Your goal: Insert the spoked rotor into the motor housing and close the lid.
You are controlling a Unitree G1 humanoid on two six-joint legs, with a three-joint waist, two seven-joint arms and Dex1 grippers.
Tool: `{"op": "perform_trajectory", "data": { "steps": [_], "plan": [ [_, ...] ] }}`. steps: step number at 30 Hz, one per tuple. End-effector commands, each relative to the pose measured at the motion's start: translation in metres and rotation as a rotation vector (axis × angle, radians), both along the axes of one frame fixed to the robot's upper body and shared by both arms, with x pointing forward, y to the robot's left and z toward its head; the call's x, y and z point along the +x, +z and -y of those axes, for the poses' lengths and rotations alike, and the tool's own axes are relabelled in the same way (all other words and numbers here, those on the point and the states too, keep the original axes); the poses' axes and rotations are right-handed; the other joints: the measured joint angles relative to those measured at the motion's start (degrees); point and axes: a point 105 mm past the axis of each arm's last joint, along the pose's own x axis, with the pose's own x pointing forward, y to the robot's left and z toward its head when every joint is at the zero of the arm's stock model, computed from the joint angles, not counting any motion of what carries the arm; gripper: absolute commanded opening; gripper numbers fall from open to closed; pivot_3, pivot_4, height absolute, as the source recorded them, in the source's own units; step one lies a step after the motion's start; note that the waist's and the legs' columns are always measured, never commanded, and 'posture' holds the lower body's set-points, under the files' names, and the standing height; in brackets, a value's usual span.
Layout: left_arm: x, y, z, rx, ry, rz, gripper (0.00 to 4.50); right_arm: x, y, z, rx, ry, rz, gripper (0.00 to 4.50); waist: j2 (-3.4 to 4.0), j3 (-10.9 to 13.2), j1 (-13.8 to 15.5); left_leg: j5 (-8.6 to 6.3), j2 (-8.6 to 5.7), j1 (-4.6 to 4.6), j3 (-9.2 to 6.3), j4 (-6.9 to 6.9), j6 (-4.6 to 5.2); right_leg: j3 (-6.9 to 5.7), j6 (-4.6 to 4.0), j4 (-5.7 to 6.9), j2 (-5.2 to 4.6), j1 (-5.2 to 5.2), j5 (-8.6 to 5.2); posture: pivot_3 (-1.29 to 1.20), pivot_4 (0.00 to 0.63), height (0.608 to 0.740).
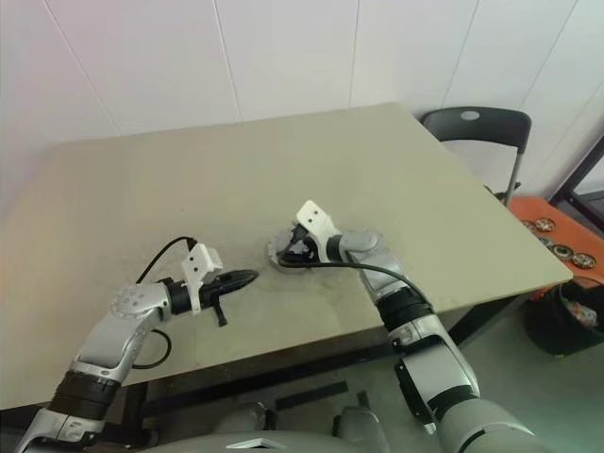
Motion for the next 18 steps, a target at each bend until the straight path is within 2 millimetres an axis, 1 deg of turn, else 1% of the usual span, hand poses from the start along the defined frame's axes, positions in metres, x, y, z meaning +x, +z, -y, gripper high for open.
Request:
{"op": "perform_trajectory", "data": {
  "steps": [1, 3, 6, 8, 9, 11, 13, 15, 18],
  "plan": [
    [0.027, 0.017, 0.007, 0.038, 0.035, 0.150, 0.00, -0.013, -0.032, 0.003, -0.071, 0.013, -0.116, 3.13, -0.03, -0.02, 0.36, 0.00, 0.00, 0.01, 0.00, 0.01, 0.00, 0.00, 0.00, 0.00, 0.01, 0.02, 0.00, 0.00, 0.000, 0.740],
    [0.040, 0.023, 0.016, 0.041, 0.036, 0.201, 0.00, -0.013, -0.032, 0.002, -0.071, 0.012, -0.115, 3.13, -0.07, -0.06, 0.59, 0.00, 0.00, 0.02, 0.00, 0.04, 0.00, -0.01, 0.00, 0.02, 0.04, 0.03, 0.00, 0.00, 0.000, 0.740],
    [0.054, 0.031, 0.040, 0.021, -0.016, 0.241, 0.00, -0.014, -0.032, 0.000, -0.069, 0.014, -0.113, 3.13, -0.11, -0.10, 0.66, 0.00, 0.00, 0.02, 0.01, 0.05, 0.00, -0.01, 0.01, 0.03, 0.08, 0.03, 0.01, 0.00, 0.000, 0.740],
    [0.057, 0.024, 0.060, 0.045, -0.104, 0.204, 0.00, -0.014, -0.034, 0.000, -0.082, 0.010, -0.102, 3.13, -0.12, -0.10, 0.76, 0.00, 0.00, 0.02, 0.01, 0.07, 0.00, -0.01, 0.01, 0.04, 0.10, 0.04, 0.01, 0.00, 0.000, 0.740],
    [0.058, 0.020, 0.065, 0.058, -0.131, 0.190, 0.00, -0.013, -0.034, 0.000, -0.086, 0.009, -0.098, 3.13, -0.12, -0.11, 0.63, 0.01, 0.00, 0.02, 0.01, 0.08, 0.00, -0.02, 0.01, 0.04, 0.13, 0.04, 0.01, 0.00, 0.000, 0.740],
    [0.059, 0.008, 0.071, 0.169, -0.180, 0.184, 0.00, -0.012, -0.031, 0.000, -0.068, -0.002, -0.089, 3.13, -0.11, -0.11, 0.45, 0.01, 0.01, 0.03, 0.03, 0.08, 0.00, 0.00, 0.02, 0.06, 0.16, 0.04, 0.01, 0.00, 0.000, 0.740],
    [0.058, 0.001, 0.073, 0.245, -0.227, 0.161, 0.00, -0.011, -0.029, 0.001, -0.056, -0.018, -0.087, 3.13, -0.11, -0.11, 0.51, 0.01, 0.06, 0.04, 0.04, 0.07, -0.01, 0.01, 0.02, 0.07, 0.23, 0.01, 0.01, 0.00, 0.000, 0.740],
    [0.054, -0.003, 0.073, 0.282, -0.265, 0.130, 0.00, -0.011, -0.029, 0.003, -0.056, -0.025, -0.089, 3.13, -0.10, -0.13, 0.52, 0.02, 0.13, 0.05, 0.03, 0.08, -0.02, 0.00, 0.02, 0.08, 0.29, 0.02, 0.01, 0.00, 0.000, 0.740],
    [0.048, -0.007, 0.066, 0.312, -0.296, 0.078, 0.00, -0.012, -0.031, 0.004, -0.058, -0.028, -0.093, 3.13, -0.10, -0.14, 0.31, 0.02, 0.15, 0.06, 0.04, 0.08, -0.02, 0.02, 0.02, 0.08, 0.30, 0.04, 0.00, 0.00, 0.000, 0.740]
  ]
}}
